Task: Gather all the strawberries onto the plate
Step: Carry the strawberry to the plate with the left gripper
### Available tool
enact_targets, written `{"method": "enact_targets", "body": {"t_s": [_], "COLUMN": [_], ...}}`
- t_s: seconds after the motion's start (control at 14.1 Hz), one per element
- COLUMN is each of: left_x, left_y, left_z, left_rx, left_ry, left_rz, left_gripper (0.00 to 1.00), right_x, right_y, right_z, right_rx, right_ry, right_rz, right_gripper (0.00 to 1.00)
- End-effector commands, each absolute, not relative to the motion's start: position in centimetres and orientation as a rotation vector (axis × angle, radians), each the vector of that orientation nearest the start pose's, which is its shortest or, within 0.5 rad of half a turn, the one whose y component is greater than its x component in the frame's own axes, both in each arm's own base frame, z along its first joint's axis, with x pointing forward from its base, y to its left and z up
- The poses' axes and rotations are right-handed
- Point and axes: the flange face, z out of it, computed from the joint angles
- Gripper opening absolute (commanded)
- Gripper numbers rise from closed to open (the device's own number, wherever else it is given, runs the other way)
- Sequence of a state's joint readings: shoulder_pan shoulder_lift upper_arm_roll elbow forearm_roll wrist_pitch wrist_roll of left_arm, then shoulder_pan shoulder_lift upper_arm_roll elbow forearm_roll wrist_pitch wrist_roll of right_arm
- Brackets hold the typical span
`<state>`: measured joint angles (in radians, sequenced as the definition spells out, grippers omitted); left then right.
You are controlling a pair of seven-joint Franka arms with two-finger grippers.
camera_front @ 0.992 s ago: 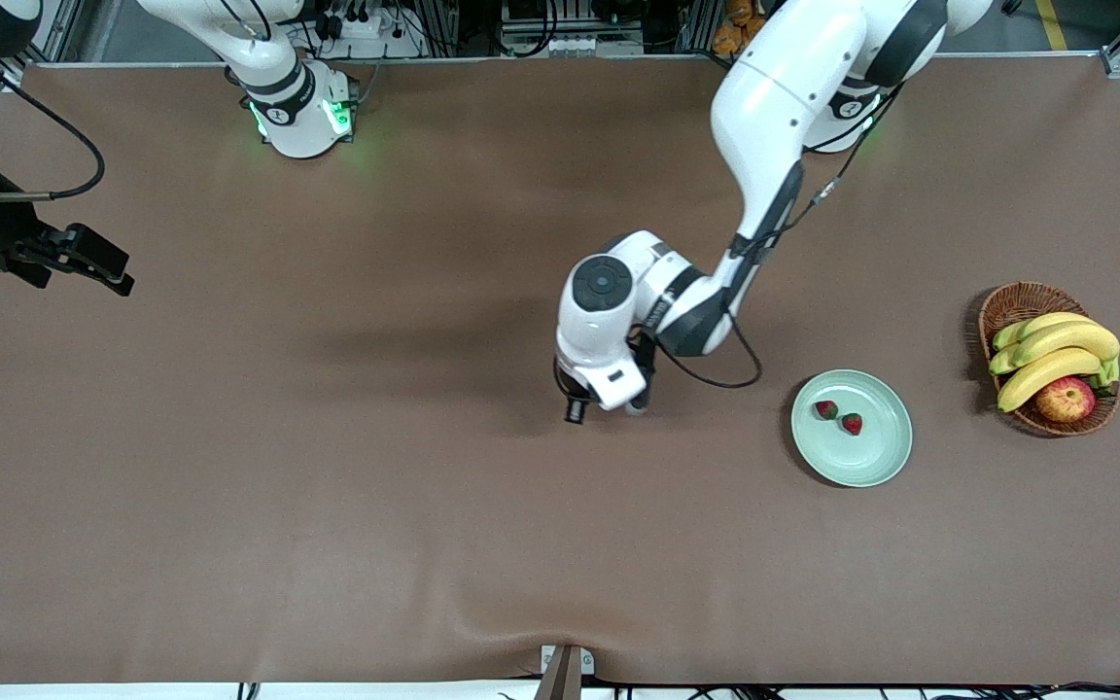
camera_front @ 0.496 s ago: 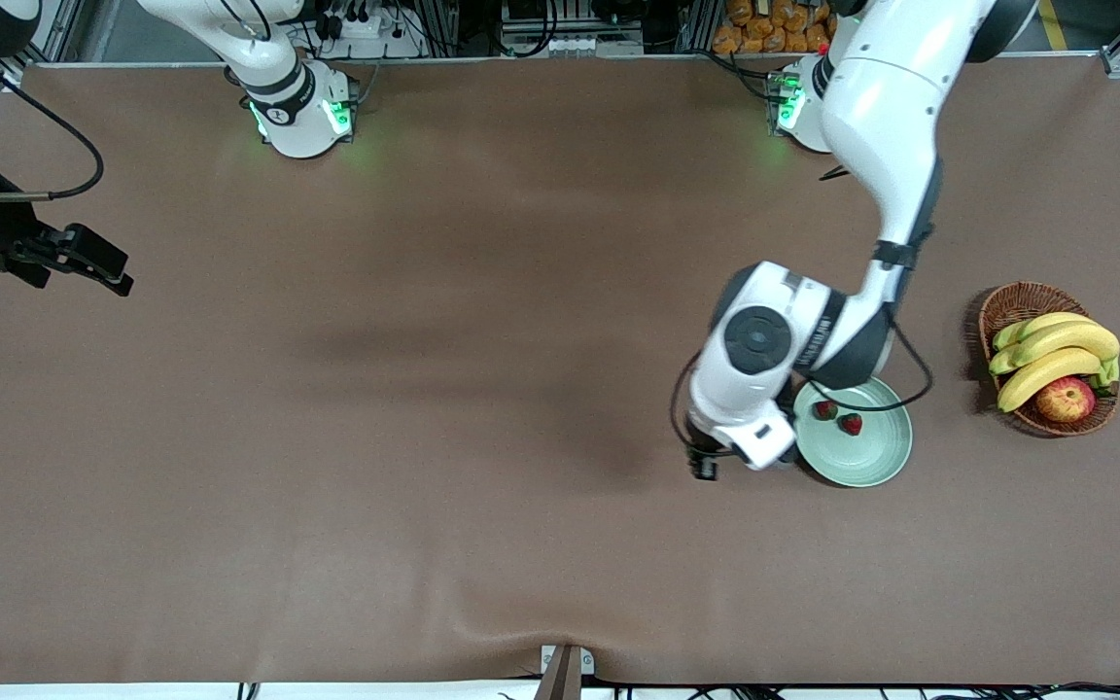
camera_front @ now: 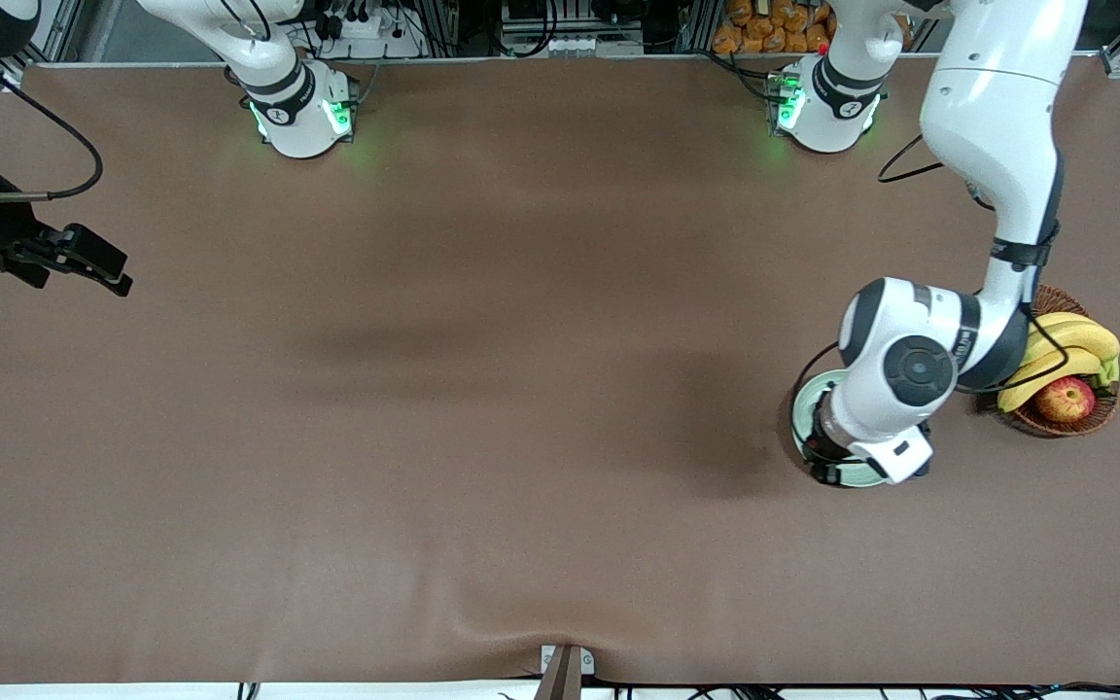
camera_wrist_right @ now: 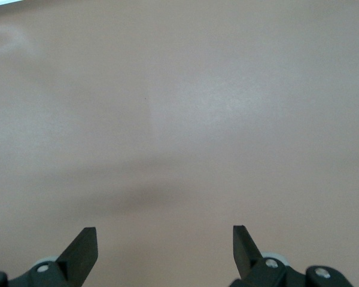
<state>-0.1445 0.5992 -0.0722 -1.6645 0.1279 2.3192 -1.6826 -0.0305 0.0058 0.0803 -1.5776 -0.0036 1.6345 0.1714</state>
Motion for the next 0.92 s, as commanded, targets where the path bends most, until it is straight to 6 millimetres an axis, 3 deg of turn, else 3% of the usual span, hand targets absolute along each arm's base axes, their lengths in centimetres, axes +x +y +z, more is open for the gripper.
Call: {"method": "enact_targets", "body": {"t_s": [0.0, 0.21, 0.35, 0.42, 0.5, 0.64, 0.85], "left_x": [66.2, 66.1, 65.6, 65.6, 65.5, 65.6, 65.3], "left_y": [-9.9, -4.6, -4.1, -4.1, -4.1, -4.2, -4.4], "left_z": [25.1, 22.3, 21.0, 20.8, 20.7, 21.9, 26.8], "left_rx": [-2.498, -2.534, -2.552, -2.552, -2.552, -2.561, -2.646], "left_ry": [-1.982, -1.975, -1.950, -1.947, -1.943, -1.944, -1.829], "left_rz": [-0.168, -0.210, -0.201, -0.197, -0.194, -0.214, -0.267], "left_gripper": [0.00, 0.00, 0.00, 0.22, 0.99, 1.00, 1.00], "right_x": [56.4, 56.4, 56.5, 56.4, 56.4, 56.5, 56.7], "right_y": [2.4, 2.5, 2.5, 2.5, 2.2, 1.7, 1.5], "right_z": [62.8, 62.9, 62.9, 62.9, 62.9, 62.9, 62.9], "right_rx": [-3.148, -3.146, -3.145, -3.145, -3.144, -3.138, -3.132], "right_ry": [0.180, 0.183, 0.183, 0.183, 0.190, 0.204, 0.209], "right_rz": [-0.090, -0.097, -0.104, -0.099, -0.099, -0.105, -0.116], "right_gripper": [1.00, 1.00, 1.00, 1.00, 1.00, 1.00, 1.00]}}
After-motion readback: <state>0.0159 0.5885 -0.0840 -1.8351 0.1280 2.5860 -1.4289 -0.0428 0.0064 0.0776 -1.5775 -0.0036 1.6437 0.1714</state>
